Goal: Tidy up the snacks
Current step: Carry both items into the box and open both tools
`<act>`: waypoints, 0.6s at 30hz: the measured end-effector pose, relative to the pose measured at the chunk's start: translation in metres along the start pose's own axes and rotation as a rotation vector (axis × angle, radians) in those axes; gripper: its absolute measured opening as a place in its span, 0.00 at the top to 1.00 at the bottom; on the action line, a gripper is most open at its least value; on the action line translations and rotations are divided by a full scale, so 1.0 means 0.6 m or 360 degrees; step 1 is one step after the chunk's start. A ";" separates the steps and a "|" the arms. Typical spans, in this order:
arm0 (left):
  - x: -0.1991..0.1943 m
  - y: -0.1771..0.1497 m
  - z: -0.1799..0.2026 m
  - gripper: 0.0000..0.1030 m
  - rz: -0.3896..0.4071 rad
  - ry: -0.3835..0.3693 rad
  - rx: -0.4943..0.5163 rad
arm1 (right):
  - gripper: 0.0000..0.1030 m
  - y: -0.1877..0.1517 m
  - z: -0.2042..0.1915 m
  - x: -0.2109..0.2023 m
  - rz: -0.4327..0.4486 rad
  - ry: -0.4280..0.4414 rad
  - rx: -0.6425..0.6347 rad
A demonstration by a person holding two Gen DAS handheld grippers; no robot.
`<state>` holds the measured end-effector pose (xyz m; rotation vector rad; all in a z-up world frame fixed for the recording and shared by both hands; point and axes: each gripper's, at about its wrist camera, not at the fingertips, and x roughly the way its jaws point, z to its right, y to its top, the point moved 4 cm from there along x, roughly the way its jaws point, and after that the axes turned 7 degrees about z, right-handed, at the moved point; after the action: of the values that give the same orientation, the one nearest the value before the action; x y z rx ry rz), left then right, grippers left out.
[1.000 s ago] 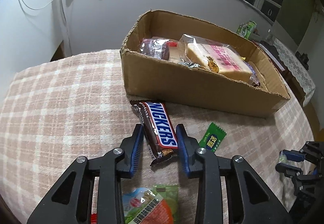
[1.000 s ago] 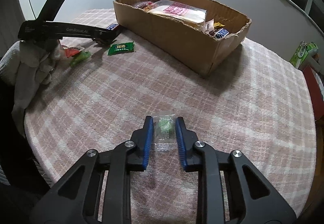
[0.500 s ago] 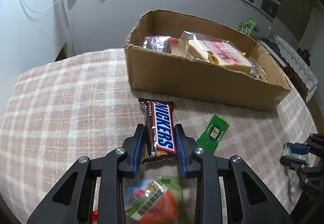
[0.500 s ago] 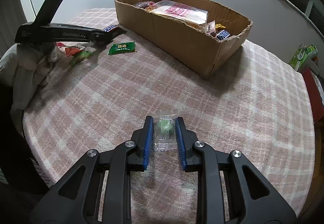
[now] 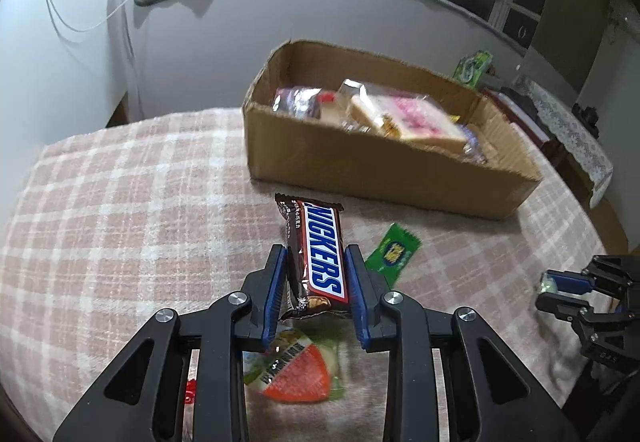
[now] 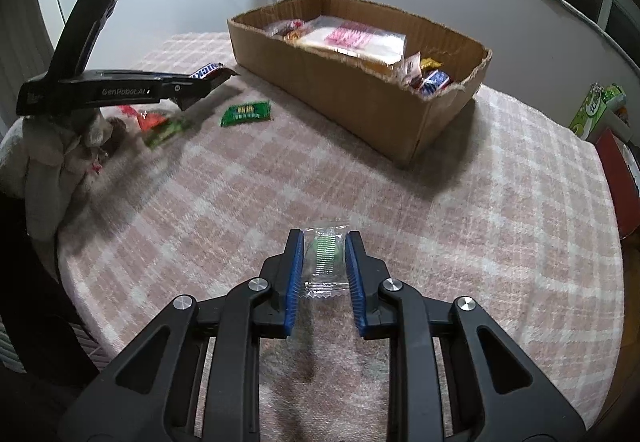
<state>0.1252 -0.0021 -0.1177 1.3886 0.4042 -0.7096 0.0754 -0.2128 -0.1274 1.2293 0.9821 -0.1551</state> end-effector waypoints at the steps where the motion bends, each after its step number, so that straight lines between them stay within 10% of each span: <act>1: -0.004 0.005 0.002 0.73 0.0015 -0.0007 -0.0001 | 0.78 0.005 0.000 -0.001 0.0010 0.0000 0.0002; 18: -0.032 0.070 0.026 0.73 0.0176 -0.0059 -0.0004 | 0.78 0.105 0.041 -0.024 0.0171 -0.0032 0.0088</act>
<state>0.1367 -0.0123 -0.0717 1.3824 0.2969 -0.6430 0.1169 -0.2150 -0.0719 1.3258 0.8972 -0.1109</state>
